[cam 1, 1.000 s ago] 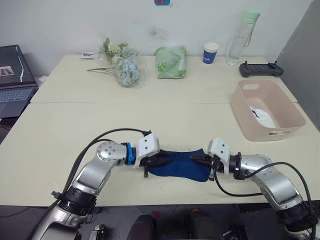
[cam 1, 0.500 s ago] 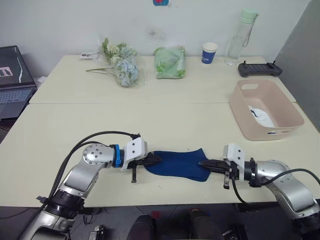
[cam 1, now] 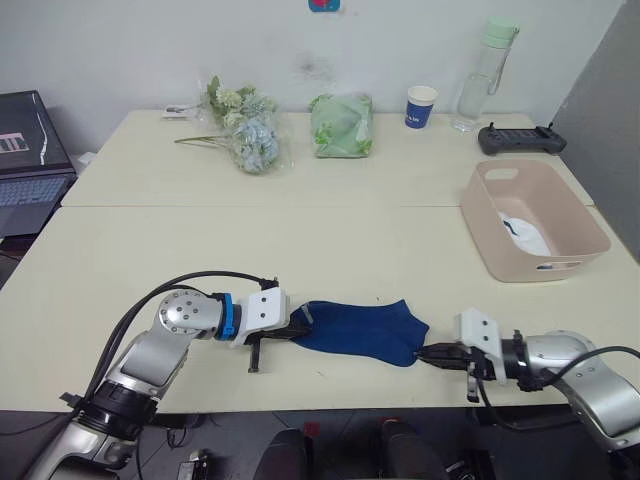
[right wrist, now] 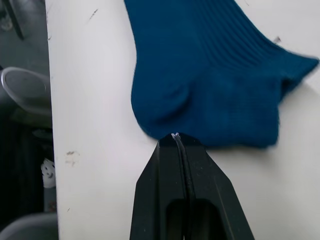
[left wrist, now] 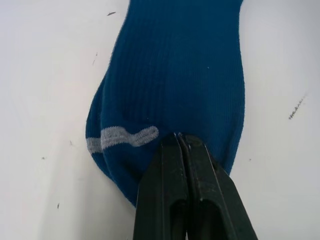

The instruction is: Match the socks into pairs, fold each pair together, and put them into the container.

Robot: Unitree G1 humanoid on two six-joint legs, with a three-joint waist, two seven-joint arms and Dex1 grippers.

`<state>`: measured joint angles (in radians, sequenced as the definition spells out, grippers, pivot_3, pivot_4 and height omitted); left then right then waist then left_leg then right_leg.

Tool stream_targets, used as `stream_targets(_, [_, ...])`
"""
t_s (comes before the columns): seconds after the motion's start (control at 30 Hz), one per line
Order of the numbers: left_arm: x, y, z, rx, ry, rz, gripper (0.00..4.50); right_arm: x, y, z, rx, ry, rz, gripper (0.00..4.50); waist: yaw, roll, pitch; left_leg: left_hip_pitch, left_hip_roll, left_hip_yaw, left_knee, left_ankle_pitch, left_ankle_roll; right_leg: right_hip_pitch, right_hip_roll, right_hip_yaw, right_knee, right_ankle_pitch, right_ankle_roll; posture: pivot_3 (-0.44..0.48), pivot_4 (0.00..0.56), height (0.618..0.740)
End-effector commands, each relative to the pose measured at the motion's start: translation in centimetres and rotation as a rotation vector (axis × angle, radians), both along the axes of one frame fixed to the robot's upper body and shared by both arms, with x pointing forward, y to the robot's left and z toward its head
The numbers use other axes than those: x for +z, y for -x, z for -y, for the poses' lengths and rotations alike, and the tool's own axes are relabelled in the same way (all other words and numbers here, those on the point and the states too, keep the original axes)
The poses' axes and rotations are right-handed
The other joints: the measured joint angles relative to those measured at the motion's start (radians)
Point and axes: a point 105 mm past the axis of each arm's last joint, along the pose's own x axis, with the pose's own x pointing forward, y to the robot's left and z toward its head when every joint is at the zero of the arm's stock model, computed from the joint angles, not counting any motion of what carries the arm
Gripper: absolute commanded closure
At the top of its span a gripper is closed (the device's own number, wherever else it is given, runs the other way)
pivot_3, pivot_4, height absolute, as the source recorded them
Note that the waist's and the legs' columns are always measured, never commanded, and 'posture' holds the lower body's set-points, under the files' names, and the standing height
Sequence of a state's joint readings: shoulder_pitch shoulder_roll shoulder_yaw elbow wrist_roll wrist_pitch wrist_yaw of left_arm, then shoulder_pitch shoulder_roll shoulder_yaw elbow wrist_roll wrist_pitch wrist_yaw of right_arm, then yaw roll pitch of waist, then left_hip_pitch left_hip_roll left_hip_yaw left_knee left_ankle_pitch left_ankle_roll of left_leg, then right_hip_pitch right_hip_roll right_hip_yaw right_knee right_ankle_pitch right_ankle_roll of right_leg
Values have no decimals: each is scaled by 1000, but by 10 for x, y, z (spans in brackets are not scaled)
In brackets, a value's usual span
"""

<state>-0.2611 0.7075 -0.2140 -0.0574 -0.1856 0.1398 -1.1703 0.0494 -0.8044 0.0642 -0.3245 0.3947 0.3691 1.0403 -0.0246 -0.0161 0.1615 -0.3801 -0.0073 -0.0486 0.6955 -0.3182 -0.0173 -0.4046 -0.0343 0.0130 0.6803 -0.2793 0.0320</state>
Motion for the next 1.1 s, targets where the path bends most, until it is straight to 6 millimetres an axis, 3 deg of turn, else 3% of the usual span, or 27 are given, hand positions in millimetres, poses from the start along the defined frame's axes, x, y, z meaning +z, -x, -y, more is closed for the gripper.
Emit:
stream_targets(0.03, [32, -2, 4, 46, 123, 64, 4475, 33, -7, 0, -94, -126, 39, 4500, 0, 0, 0, 0, 0, 0, 0, 0, 0, 0, 0, 0, 0, 0, 0, 0, 150, 740])
stream_targets(0.13, [44, -2, -1, 103, 186, 90, 4500, 36, -15, 9, -202, -138, 43, 4116, 0, 0, 0, 0, 0, 0, 0, 0, 0, 0, 0, 0, 0, 0, 0, 0, 150, 740])
stream_targets(0.23, [51, 3, -6, 151, 230, 67, 3959, 29, -21, 14, -278, -120, 29, 3280, 0, 0, 0, 0, 0, 0, 0, 0, 0, 0, -1, 0, 0, 0, 0, 0, 150, 740])
stream_targets(0.43, [54, 0, -14, 233, 233, 126, 2069, 11, -22, 2, -300, -98, -64, 1098, 1, 0, 0, 0, 0, 0, 0, 0, 0, 0, -1, 0, 0, 0, 0, 0, 150, 740])
stream_targets(0.5, [53, -1, -14, 242, 226, 133, 1473, 4, -20, -2, -279, -71, -88, 792, 1, 0, 0, 0, 0, 0, 0, 0, 0, 0, -1, 0, 0, 0, 0, 0, 150, 740])
stream_targets(0.57, [52, -1, -13, 240, 223, 134, 1473, 0, -21, -6, -274, -59, -94, 792, 1, 0, 0, 0, 0, 0, 0, 0, 0, 0, -1, 0, 0, 0, 0, 0, 150, 740])
stream_targets(0.67, [50, 0, -10, 239, 229, 133, 1454, -5, -19, -10, -261, -59, -114, 1427, 1, 0, 0, 0, 0, 0, 0, 0, 0, 0, -1, 0, 0, 0, 0, 0, 150, 740])
stream_targets(0.93, [48, 2, -8, 229, 233, 129, 1454, -5, -22, -5, -287, -67, -117, 4258, 1, 0, 0, 0, 0, 0, 0, 0, 0, 0, -1, 0, 0, 0, 0, 0, 150, 740])
stream_targets(0.97, [48, 3, -7, 222, 231, 123, 1454, -4, -26, -2, -298, -68, -112, 4461, 1, 0, 0, 0, 0, 0, 0, 0, 0, 0, -1, 0, 0, 0, 0, 0, 150, 740])
stream_targets(1.1, [48, 5, 1, 174, 234, 104, 1454, 8, -37, 10, -298, -62, -94, 4461, 1, 0, 0, 0, 0, 0, 0, 0, 0, 0, -1, 0, 0, 0, 0, 0, 150, 740])
